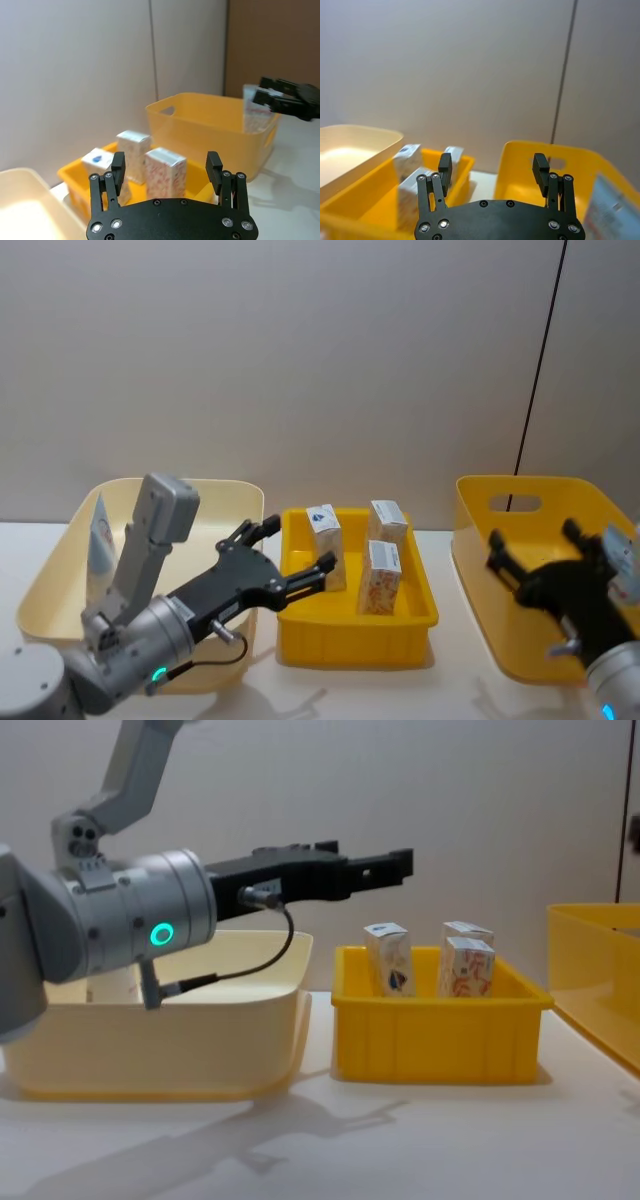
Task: Bimanual collaborative sorting of washing and personal care products
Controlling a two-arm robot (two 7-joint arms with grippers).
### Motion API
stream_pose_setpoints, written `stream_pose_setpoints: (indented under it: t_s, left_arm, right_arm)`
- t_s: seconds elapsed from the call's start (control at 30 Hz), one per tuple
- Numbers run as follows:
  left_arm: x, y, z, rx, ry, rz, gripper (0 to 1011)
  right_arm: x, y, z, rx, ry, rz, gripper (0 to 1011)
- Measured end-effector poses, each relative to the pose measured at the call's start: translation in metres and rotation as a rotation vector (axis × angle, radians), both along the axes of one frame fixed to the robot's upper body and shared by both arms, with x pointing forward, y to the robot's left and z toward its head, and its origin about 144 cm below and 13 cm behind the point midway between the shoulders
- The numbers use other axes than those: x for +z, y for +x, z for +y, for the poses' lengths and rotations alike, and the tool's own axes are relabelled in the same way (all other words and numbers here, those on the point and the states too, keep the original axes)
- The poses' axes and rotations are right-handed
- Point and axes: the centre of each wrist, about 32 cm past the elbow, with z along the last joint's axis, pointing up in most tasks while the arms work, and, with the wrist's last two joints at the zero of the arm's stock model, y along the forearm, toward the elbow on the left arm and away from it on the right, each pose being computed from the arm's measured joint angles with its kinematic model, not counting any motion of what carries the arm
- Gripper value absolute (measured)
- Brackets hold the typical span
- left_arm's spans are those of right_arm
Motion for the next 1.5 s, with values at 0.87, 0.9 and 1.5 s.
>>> stream_pose_setpoints:
  t_s: [0.87,0.9,1.5]
  left_arm:
    - [-0.031,-0.054,0.009,0.323,0.138,-0.038,1002]
    - [-0.033,-0.057,0.010,0.342,0.146,-0.043,1003]
    - [-0.040,-0.077,0.012,0.445,0.185,-0.072,1003]
  right_arm:
    - [-0.042,-0.035,0.028,0.151,0.020,0.125,1001]
    - [-0.042,-0.035,0.028,0.151,0.020,0.125,1001]
    - [-0.042,-0.035,0.028,0.151,0.020,0.125,1001]
